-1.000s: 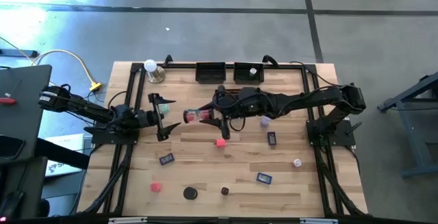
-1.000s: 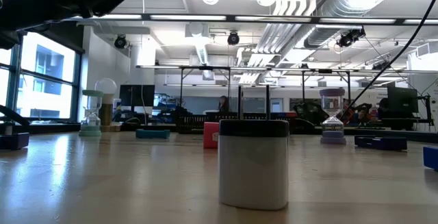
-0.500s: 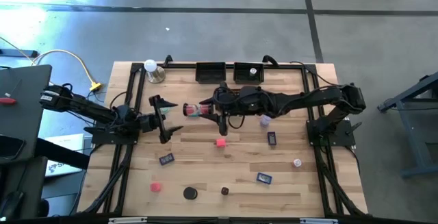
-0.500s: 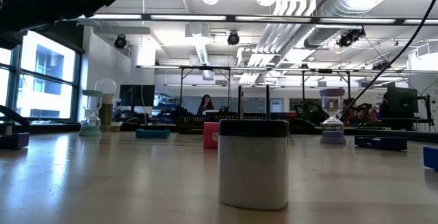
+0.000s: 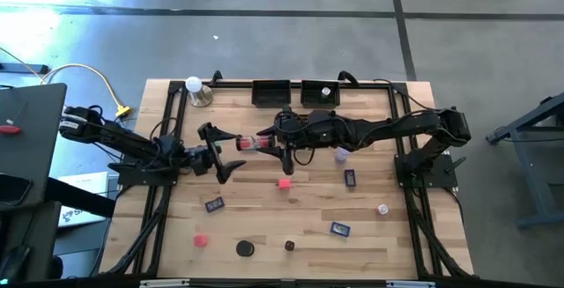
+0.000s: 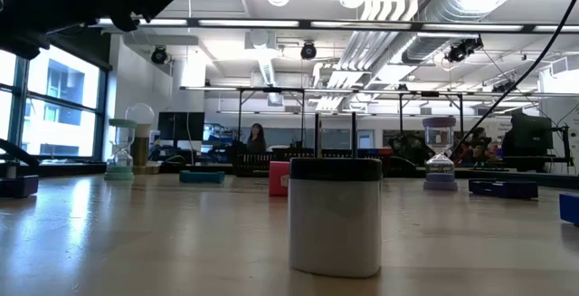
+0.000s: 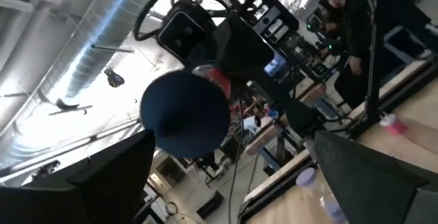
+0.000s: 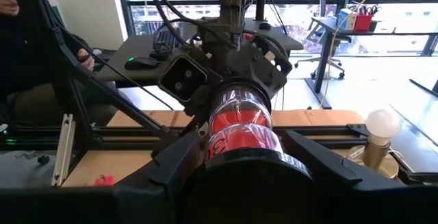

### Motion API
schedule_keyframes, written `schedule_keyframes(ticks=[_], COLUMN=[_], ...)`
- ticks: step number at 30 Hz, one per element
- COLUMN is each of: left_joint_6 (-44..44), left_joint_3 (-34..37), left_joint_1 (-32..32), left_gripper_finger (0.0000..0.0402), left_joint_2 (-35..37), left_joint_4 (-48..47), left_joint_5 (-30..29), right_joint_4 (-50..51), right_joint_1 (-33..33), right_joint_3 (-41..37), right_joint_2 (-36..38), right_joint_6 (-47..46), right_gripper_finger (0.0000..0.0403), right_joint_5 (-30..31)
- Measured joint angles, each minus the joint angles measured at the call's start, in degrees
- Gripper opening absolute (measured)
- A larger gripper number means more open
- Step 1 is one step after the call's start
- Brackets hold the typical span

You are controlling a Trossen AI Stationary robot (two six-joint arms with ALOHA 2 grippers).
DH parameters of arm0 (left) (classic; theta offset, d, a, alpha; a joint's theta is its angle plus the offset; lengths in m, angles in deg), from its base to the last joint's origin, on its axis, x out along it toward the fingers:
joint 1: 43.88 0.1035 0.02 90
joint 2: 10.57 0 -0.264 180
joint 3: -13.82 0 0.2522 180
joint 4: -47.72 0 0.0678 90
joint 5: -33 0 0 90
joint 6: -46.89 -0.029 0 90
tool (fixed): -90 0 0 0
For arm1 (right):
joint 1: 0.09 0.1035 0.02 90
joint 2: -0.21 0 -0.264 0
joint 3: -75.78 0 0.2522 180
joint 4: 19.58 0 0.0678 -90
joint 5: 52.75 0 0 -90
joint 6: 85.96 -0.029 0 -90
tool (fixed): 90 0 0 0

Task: Pick & Place Office items
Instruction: Put the red hourglass into the top left black bin

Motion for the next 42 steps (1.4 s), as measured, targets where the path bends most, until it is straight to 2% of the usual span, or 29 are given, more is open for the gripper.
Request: schedule_keyframes(ticks=[8, 19, 25, 32, 42], left_joint_6=[-3.2, -1.2, -1.2, -0.8, 0.1], left_joint_3=[-1.9, -7.0, -7.4, -7.4, -7.4], left_joint_1=[0.0, 0.4, 0.4, 0.4, 0.4], left_gripper_finger=[0.0392, 0.0392, 0.0389, 0.0346, 0.0251], left_joint_2=[-1.8, -1.9, -1.8, -1.8, -1.8], left_joint_4=[3.7, -5.6, -5.8, -6.0, -6.1], left_joint_5=[0.1, -0.6, 0.0, 0.5, 0.4], right_joint_4=[0.9, 1.4, 1.8, 2.3, 2.7], right_joint_1=[0.0, 0.0, 0.0, 0.0, 0.0], right_joint_3=[0.0, 0.0, 0.0, 0.0, 0.0], right_joint_2=[0.0, 0.0, 0.0, 0.0, 0.0], right_joint_6=[-1.4, -2.3, -2.9, -3.0, -3.2], right_gripper_finger=[0.0188, 0.0188, 0.0188, 0.0188, 0.0188], right_joint_5=[-0.7, -1.3, -1.4, -1.4, -1.4])
